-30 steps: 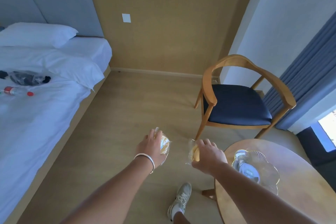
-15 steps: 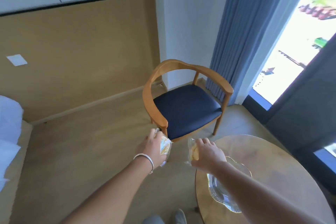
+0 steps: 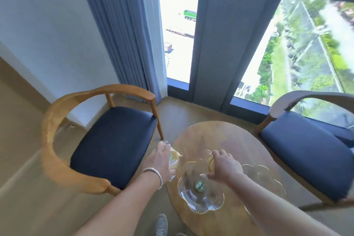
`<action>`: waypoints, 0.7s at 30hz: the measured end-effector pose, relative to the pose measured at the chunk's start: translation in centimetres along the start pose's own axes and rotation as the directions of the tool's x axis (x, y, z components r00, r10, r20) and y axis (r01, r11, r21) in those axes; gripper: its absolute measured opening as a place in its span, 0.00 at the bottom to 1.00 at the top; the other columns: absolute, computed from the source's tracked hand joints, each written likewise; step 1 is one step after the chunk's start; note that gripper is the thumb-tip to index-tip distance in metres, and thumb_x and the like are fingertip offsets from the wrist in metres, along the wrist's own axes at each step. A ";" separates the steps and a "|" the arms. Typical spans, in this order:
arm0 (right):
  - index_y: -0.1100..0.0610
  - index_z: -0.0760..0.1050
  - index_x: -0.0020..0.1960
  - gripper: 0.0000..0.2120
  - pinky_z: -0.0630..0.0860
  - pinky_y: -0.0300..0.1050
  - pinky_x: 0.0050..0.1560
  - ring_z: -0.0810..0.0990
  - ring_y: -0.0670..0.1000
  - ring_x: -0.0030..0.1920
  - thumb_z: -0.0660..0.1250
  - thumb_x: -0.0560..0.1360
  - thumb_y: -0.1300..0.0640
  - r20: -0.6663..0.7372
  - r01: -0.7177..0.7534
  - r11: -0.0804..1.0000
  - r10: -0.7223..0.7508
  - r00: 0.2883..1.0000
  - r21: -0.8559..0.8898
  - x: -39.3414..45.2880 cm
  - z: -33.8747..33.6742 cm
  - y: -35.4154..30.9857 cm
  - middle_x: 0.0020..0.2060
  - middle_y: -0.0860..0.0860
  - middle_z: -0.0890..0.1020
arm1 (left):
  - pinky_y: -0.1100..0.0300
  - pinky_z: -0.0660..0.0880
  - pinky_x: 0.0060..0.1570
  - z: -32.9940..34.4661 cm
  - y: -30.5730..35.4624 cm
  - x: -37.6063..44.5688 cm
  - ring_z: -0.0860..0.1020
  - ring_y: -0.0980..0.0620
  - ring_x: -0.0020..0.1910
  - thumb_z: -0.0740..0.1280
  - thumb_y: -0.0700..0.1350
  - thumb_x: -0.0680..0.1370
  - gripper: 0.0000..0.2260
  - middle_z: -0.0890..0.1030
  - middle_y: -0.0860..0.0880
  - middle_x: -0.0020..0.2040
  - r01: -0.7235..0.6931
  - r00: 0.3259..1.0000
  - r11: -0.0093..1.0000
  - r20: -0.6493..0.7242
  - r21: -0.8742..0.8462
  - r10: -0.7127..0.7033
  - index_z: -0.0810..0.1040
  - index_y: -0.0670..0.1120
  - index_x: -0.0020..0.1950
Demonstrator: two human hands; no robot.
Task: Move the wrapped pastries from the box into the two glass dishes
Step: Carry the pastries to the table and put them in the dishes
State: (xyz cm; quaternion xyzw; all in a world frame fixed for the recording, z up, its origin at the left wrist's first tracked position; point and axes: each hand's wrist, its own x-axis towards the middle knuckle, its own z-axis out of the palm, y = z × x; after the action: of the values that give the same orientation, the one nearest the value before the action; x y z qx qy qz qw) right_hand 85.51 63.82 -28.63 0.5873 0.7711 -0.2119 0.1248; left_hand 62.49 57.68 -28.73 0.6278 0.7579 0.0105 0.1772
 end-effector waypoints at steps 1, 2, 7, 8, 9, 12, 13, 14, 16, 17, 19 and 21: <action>0.47 0.62 0.69 0.40 0.74 0.51 0.59 0.70 0.53 0.65 0.71 0.64 0.30 0.003 -0.036 0.999 0.036 0.999 0.011 -0.1 0.2 0.2 0.63 0.48 0.71 | 0.54 0.73 0.56 0.2 0.1 0.7 0.71 0.47 0.62 0.72 0.55 0.69 0.33 0.59 0.51 0.72 -0.026 0.999 1.000 0.020 0.002 0.026 0.61 0.52 0.68; 0.47 0.63 0.68 0.40 0.74 0.51 0.58 0.70 0.53 0.64 0.71 0.64 0.31 0.005 -0.069 0.997 0.069 0.998 0.022 -0.2 0.4 0.2 0.62 0.48 0.71 | 0.53 0.73 0.56 0.4 0.2 1.3 0.71 0.47 0.61 0.72 0.55 0.69 0.33 0.59 0.51 0.71 -0.050 0.998 0.999 0.039 0.002 0.050 0.61 0.52 0.68; 0.49 0.62 0.66 0.38 0.74 0.51 0.57 0.72 0.54 0.63 0.74 0.65 0.36 0.052 -0.198 0.977 0.194 0.980 0.075 -0.4 2.7 0.0 0.59 0.49 0.73 | 0.53 0.72 0.55 2.8 1.0 3.2 0.72 0.46 0.60 0.73 0.55 0.68 0.33 0.59 0.51 0.70 -0.152 0.978 0.988 0.143 -0.015 0.153 0.61 0.53 0.68; 0.50 0.62 0.64 0.37 0.74 0.50 0.56 0.72 0.54 0.62 0.74 0.64 0.36 0.071 -0.222 0.971 0.216 0.974 0.091 -0.5 3.4 -0.1 0.58 0.49 0.73 | 0.53 0.72 0.56 3.7 1.1 3.4 0.72 0.47 0.61 0.73 0.55 0.69 0.33 0.57 0.51 0.72 -0.159 0.973 0.987 0.168 -0.023 0.161 0.61 0.53 0.68; 0.50 0.62 0.63 0.37 0.74 0.50 0.55 0.72 0.54 0.61 0.74 0.64 0.36 0.091 -0.246 0.963 0.237 0.967 0.106 -0.7 4.2 -0.1 0.57 0.49 0.74 | 0.54 0.71 0.57 4.6 1.2 3.4 0.71 0.47 0.63 0.73 0.55 0.69 0.34 0.55 0.51 0.73 -0.162 0.967 0.986 0.193 -0.030 0.165 0.60 0.53 0.69; 0.51 0.62 0.60 0.32 0.73 0.49 0.51 0.72 0.54 0.60 0.73 0.65 0.39 0.133 -0.301 0.944 0.284 0.950 0.132 -1.2 6.6 0.1 0.55 0.49 0.74 | 0.54 0.70 0.59 7.4 1.6 3.1 0.68 0.47 0.65 0.74 0.55 0.68 0.35 0.52 0.49 0.74 -0.160 0.949 0.986 0.267 -0.052 0.168 0.60 0.53 0.70; 0.52 0.62 0.59 0.30 0.73 0.49 0.51 0.73 0.54 0.60 0.72 0.66 0.40 0.146 -0.310 0.940 0.290 0.946 0.141 -1.3 7.6 0.2 0.55 0.49 0.74 | 0.55 0.70 0.59 8.4 1.8 2.9 0.68 0.47 0.64 0.73 0.55 0.68 0.35 0.52 0.49 0.73 -0.157 0.941 0.986 0.293 -0.057 0.167 0.60 0.53 0.70; 0.52 0.63 0.59 0.29 0.73 0.49 0.52 0.73 0.54 0.60 0.71 0.67 0.41 0.161 -0.315 0.938 0.291 0.943 0.147 -1.3 8.5 0.3 0.55 0.50 0.74 | 0.55 0.70 0.58 9.4 2.0 2.7 0.68 0.47 0.64 0.73 0.55 0.68 0.35 0.54 0.49 0.72 -0.156 0.934 0.986 0.316 -0.059 0.167 0.60 0.52 0.70; 0.52 0.64 0.61 0.28 0.73 0.50 0.54 0.72 0.54 0.60 0.71 0.67 0.42 0.198 -0.317 0.937 0.286 0.938 0.149 -1.3 10.3 0.5 0.57 0.50 0.73 | 0.56 0.69 0.59 11.3 2.4 2.6 0.68 0.47 0.63 0.73 0.55 0.69 0.34 0.57 0.48 0.70 -0.153 0.919 0.986 0.358 -0.063 0.166 0.61 0.52 0.70; 0.52 0.65 0.62 0.29 0.74 0.50 0.54 0.71 0.54 0.61 0.71 0.67 0.42 0.210 -0.313 0.938 0.280 0.937 0.147 -1.1 11.3 0.6 0.58 0.50 0.72 | 0.56 0.69 0.59 12.2 2.6 2.6 0.69 0.47 0.63 0.72 0.55 0.69 0.34 0.59 0.48 0.68 -0.146 0.913 0.987 0.376 -0.064 0.160 0.61 0.52 0.70; 0.52 0.67 0.62 0.28 0.74 0.50 0.54 0.70 0.54 0.61 0.70 0.68 0.41 0.216 -0.298 0.944 0.264 0.940 0.142 -0.7 13.1 1.0 0.58 0.50 0.71 | 0.55 0.70 0.59 13.9 2.9 2.8 0.69 0.47 0.62 0.72 0.57 0.69 0.33 0.62 0.48 0.66 -0.121 0.903 0.991 0.407 -0.055 0.133 0.62 0.52 0.69; 0.53 0.68 0.62 0.28 0.74 0.50 0.54 0.69 0.54 0.61 0.68 0.69 0.40 0.221 -0.286 0.948 0.252 0.942 0.136 -0.1 14.9 1.2 0.58 0.50 0.70 | 0.55 0.71 0.57 15.4 3.2 3.1 0.71 0.46 0.59 0.72 0.58 0.68 0.32 0.64 0.48 0.63 -0.095 0.904 0.995 0.415 -0.027 0.097 0.63 0.51 0.67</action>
State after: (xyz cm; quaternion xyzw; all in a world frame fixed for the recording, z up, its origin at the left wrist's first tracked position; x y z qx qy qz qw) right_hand 85.89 56.95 -41.86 0.6713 0.6463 -0.3147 0.1803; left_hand 69.37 58.15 -43.25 0.6516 0.6709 -0.1125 0.3357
